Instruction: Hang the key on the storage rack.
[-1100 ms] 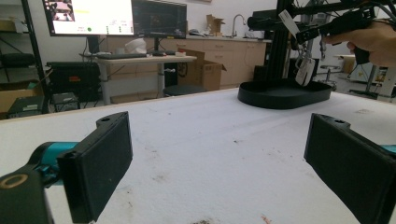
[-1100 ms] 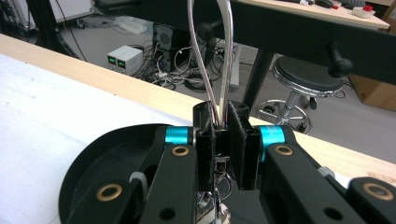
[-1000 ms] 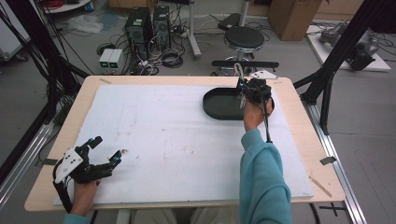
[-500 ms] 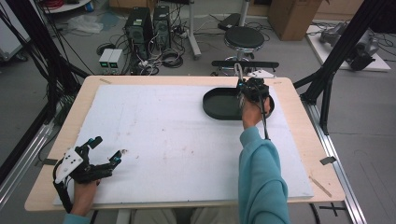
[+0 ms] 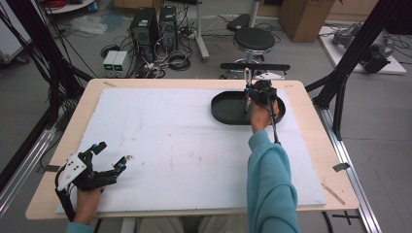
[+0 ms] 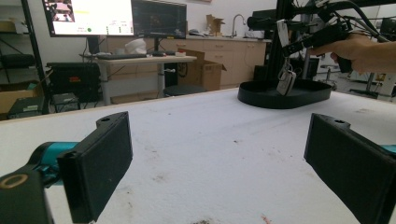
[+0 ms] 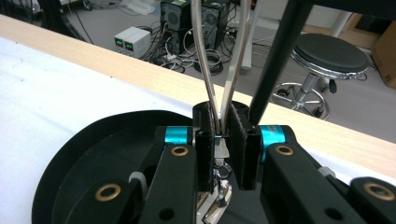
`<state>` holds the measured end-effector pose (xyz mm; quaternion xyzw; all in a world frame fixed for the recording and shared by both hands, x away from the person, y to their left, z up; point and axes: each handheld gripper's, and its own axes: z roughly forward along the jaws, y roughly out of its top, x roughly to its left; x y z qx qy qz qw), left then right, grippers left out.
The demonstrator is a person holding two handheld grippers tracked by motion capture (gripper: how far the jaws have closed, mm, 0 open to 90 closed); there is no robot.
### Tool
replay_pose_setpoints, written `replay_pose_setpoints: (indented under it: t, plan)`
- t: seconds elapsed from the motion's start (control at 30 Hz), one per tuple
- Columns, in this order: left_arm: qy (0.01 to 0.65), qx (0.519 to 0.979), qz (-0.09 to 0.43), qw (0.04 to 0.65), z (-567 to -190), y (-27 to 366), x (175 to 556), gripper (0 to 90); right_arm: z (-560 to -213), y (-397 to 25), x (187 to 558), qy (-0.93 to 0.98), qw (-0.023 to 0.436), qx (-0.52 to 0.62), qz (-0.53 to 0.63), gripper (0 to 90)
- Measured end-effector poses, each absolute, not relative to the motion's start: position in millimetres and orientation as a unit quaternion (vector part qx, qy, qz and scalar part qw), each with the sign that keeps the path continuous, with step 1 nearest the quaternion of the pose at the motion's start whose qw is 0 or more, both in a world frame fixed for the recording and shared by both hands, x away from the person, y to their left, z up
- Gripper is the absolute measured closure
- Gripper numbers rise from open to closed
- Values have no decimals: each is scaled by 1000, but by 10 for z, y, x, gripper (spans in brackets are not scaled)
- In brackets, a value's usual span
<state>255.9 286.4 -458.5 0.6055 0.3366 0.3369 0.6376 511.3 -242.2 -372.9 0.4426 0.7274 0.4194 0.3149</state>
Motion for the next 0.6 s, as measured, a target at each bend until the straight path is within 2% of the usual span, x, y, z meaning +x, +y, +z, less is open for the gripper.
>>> replay_pose_setpoints:
  t: [0.13,0.17,0.3,0.37,0.4,0.6]
  plan:
    - [336,606,337,637,-4586,2864,2558,82,-3737,-2431,5121,730,310,440,421,787]
    - [336,606,337,638,-4585,2863,2558,82,-3737,-2433,5119,731,308,440,420,751]
    - [336,606,337,638,-4585,2864,2560,82,-3746,-2459,5115,718,299,451,438,372]
    - [336,605,337,638,-4586,2864,2560,82,-3734,-2459,5097,717,299,455,435,92]
    - [337,605,337,638,-4586,2864,2560,82,-3731,-2447,5085,719,304,454,429,9]
    - [337,605,337,638,-4586,2865,2561,82,-3562,-2476,4833,724,279,407,482,6]
